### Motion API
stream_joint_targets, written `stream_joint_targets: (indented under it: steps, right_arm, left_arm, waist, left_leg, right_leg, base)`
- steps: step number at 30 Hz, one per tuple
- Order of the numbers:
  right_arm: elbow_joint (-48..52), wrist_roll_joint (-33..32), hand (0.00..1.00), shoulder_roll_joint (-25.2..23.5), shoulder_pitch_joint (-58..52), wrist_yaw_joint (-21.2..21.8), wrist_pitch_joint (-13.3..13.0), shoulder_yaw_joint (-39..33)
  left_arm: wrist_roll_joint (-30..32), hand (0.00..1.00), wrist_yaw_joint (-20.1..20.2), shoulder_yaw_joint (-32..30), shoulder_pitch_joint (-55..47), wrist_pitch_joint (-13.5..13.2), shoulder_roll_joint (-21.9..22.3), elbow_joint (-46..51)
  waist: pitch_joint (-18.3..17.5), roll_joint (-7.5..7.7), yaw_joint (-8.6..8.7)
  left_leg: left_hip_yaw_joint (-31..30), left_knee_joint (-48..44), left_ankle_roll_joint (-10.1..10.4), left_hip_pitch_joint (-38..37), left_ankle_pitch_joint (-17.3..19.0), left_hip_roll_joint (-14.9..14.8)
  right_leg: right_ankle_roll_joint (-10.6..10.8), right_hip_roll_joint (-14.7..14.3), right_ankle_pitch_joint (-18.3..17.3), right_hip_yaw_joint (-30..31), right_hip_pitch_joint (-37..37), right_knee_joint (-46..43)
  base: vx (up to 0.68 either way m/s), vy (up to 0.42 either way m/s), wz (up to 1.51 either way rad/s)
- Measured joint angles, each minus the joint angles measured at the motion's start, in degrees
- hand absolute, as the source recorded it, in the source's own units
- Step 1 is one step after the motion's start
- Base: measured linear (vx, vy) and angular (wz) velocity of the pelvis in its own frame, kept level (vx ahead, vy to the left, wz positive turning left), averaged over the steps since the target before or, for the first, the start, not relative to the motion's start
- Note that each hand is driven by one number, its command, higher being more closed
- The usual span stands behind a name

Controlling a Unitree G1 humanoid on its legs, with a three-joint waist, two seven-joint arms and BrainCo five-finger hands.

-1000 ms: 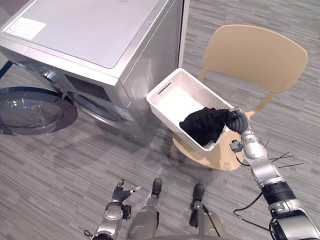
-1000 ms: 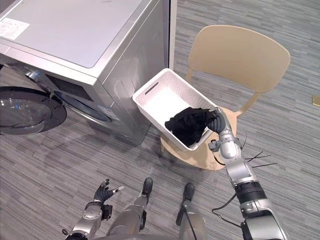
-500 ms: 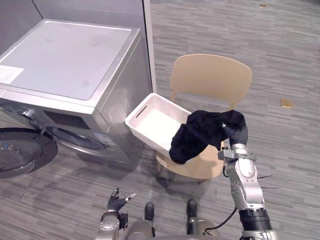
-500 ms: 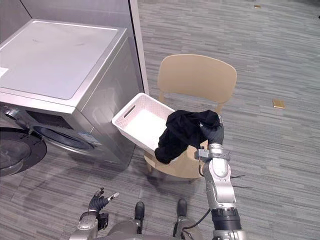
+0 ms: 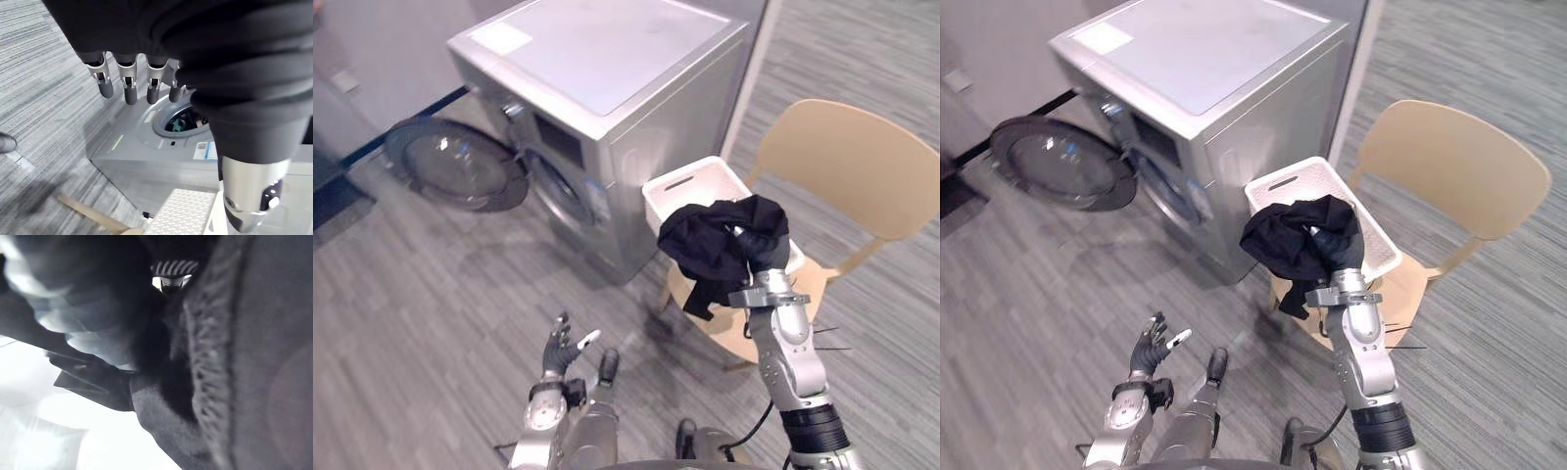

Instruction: Pick up the laundry basket with both hands and put the clothes into the washing machine.

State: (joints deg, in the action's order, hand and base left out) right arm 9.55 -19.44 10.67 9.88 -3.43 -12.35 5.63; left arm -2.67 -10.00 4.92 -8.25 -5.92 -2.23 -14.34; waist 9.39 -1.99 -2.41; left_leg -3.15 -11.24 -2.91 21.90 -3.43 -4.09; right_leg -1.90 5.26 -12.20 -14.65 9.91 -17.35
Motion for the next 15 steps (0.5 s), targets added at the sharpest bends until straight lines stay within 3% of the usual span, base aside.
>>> stream_joint_targets:
  steps: [1, 2, 3, 6, 7, 8, 15]
  right_arm:
    - [0.32, 0.47, 1.0, 0.45, 0.29, 0.17, -0.05, 0.17]
    - [0.35, 0.97, 1.0, 1.42, 0.24, 0.46, -0.07, 0.75]
    - [0.34, 1.08, 1.0, 2.16, 0.28, 0.81, -0.05, 1.19]
    - [0.28, 2.38, 1.0, 2.12, 0.74, 1.12, 0.16, 1.83]
    - [0.2, 3.18, 1.0, 2.1, 1.37, 1.17, 0.39, 2.32]
    - [-0.09, 3.75, 1.0, 1.69, 1.67, 1.49, 0.63, 3.68]
    - [-4.39, 4.31, 1.0, -1.83, 5.31, 3.74, 1.94, 15.03]
  left_arm:
    - [0.01, 0.0, 0.01, 0.16, 0.02, -0.45, -0.11, 1.27]
    - [0.14, 0.0, -0.09, 0.17, 0.06, -1.48, -0.19, 2.97]
    - [0.34, 0.0, -0.1, 0.45, 0.9, -2.26, -0.3, 3.77]
    - [1.18, 0.0, -0.16, 2.69, 2.78, -3.03, -0.6, 5.91]
    - [1.31, 0.0, -0.33, 3.99, 3.91, -3.36, -0.94, 6.03]
    - [2.56, 0.0, -0.37, 4.86, 4.67, -3.34, -1.41, 6.04]
    - [5.63, 0.0, -1.66, 9.28, 7.35, -3.34, -3.18, 7.54]
  waist:
    - [-0.24, -0.4, 0.36]
    - [-0.72, -1.06, 0.47]
    - [-1.58, -2.44, 0.66]
    - [-2.52, -3.9, 1.16]
    - [-2.52, -3.83, 1.4]
    - [-2.75, -2.81, 1.09]
    - [-5.41, -0.86, -0.03]
  left_leg:
    - [2.53, -5.83, 0.06, -0.94, 0.27, 0.09]
    - [4.74, -10.12, 2.61, -4.17, 3.73, -0.96]
    - [5.38, -9.02, 3.85, -7.53, 6.41, -1.65]
    - [4.76, 4.18, 5.79, -14.2, 6.17, -2.14]
    - [4.74, 7.53, 6.82, -15.25, 5.61, -2.77]
    - [4.75, 8.63, 7.41, -15.45, 4.76, -2.26]
    - [5.04, 10.54, 6.39, -18.01, 3.35, -0.38]
  right_leg:
    - [0.13, 0.74, 1.09, -0.98, -0.3, 1.21]
    - [0.22, 0.81, 2.24, -2.12, -0.64, 2.51]
    - [0.49, 0.79, 2.59, -3.19, -0.65, 2.8]
    - [1.52, -0.21, 3.93, -5.62, -0.71, 4.23]
    - [1.99, -0.52, 4.65, -6.26, -0.69, 4.74]
    - [2.52, -0.22, 5.6, -6.3, -0.77, 5.43]
    - [3.74, 0.74, 7.35, -5.14, -2.81, 7.12]
  base:
    - [-0.23, -0.044, 0.76]
    - [-0.2, 0.035, 0.63]
    - [-0.15, 0.075, 0.52]
    - [-0.11, 0.097, 0.52]
    - [-0.14, 0.142, 0.24]
    - [-0.13, 0.144, 0.15]
    - [-0.06, 0.076, -0.01]
